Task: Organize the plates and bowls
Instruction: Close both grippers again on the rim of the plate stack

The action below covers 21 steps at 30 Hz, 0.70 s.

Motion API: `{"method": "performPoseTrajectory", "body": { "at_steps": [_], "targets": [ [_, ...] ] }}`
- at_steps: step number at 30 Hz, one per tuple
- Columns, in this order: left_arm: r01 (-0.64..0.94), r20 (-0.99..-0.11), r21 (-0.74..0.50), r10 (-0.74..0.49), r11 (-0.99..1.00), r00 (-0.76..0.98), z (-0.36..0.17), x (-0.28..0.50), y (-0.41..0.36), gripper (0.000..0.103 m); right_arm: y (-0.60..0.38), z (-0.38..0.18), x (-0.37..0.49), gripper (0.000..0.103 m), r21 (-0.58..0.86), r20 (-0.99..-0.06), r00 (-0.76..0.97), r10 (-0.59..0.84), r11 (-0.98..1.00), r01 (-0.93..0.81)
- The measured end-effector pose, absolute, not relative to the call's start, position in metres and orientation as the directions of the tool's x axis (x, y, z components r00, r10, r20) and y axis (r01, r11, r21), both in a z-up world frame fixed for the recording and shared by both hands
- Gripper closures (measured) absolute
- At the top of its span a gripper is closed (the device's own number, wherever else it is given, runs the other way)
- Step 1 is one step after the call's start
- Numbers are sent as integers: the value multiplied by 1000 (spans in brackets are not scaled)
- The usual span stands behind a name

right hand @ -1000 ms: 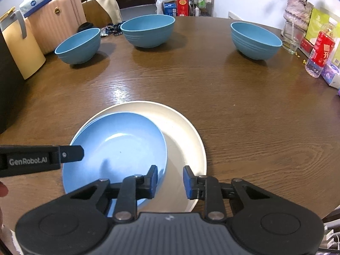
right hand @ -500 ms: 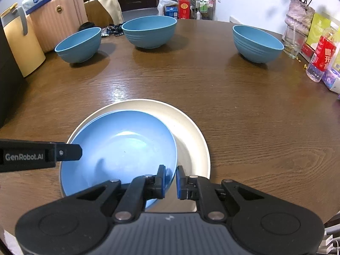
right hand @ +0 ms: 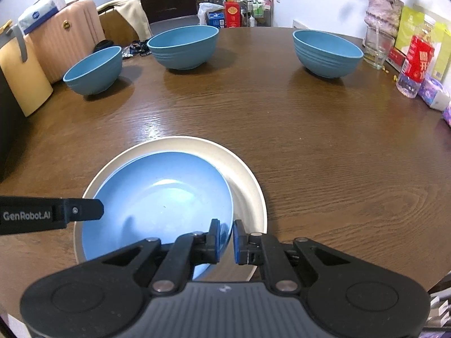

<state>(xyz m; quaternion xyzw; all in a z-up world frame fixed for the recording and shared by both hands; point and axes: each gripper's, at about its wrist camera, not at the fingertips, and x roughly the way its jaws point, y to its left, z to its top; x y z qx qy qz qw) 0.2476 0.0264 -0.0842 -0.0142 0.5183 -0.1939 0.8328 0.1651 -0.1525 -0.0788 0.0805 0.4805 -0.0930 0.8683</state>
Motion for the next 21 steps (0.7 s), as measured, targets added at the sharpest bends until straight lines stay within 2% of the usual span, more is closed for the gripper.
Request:
{"method": "performPoseTrajectory", "body": {
  "at_steps": [3,8,10,12,14,21],
  "targets": [
    [304,-856,-224,-336,926,393,-82,247,28,84,-155,-73,160,86,58,-841,533,-90,965,256],
    [307,-853,-227,-341,924,396,-80,245,28,84,-159,-64,153,86,86,-834,547,-74,961,262],
    [308,-854,-229,-343,923,391,-81,245,28,84,-158,-62,151,88,90,-829,555,-67,964,251],
    [313,-856,-232,-346,921,384,-82,245,28,84,-155,-60,150,98,81,-826,560,-70,967,241],
    [320,-857,-236,-352,918,377,-83,246,28,84,-154,-62,151,100,77,-829,554,-69,969,235],
    [323,-859,-231,-348,918,375,-85,248,27,85,-151,-64,152,101,51,-815,572,-92,972,230]
  ]
}}
